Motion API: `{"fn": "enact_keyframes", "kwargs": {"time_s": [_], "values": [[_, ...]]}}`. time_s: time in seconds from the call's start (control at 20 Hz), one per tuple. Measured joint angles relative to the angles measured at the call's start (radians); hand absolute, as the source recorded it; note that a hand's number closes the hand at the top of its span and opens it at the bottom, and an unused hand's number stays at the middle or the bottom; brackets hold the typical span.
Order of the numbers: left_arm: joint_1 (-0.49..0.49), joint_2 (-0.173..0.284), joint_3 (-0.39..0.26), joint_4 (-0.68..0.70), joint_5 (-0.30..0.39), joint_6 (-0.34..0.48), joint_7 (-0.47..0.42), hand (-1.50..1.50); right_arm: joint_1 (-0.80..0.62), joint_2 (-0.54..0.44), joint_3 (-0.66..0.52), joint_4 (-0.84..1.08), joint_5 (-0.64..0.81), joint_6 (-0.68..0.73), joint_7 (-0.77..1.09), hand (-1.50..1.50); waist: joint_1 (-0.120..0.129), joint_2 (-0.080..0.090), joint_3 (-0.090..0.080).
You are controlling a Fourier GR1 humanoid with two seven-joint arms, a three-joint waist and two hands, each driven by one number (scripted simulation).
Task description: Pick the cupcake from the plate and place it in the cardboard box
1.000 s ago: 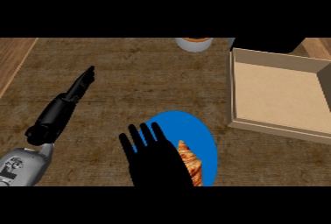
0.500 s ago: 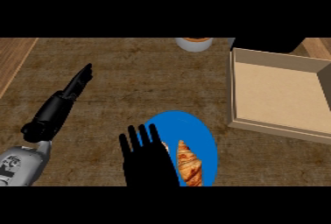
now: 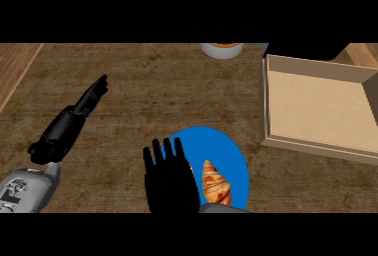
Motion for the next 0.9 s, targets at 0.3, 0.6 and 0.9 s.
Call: {"fn": "enact_keyframes", "kwargs": {"time_s": [0.3,0.6,0.9], "values": [[0.005,-0.025,0.015,-0.031,-0.025,-0.006,0.036,0.0,0.027,0.002,-0.014,0.045,0.05,-0.003,-0.034,-1.5,-0.001,0.0,0.0],[-0.004,-0.041,0.059,0.008,-0.042,-0.052,0.01,0.0,0.055,0.008,-0.02,0.096,0.069,-0.025,-0.072,-1.5,-0.001,0.001,0.0],[0.016,-0.068,0.068,-0.028,-0.075,-0.056,0.027,0.0,0.061,0.009,-0.027,0.151,0.087,-0.048,-0.084,-1.5,0.001,0.001,0.0]]}}
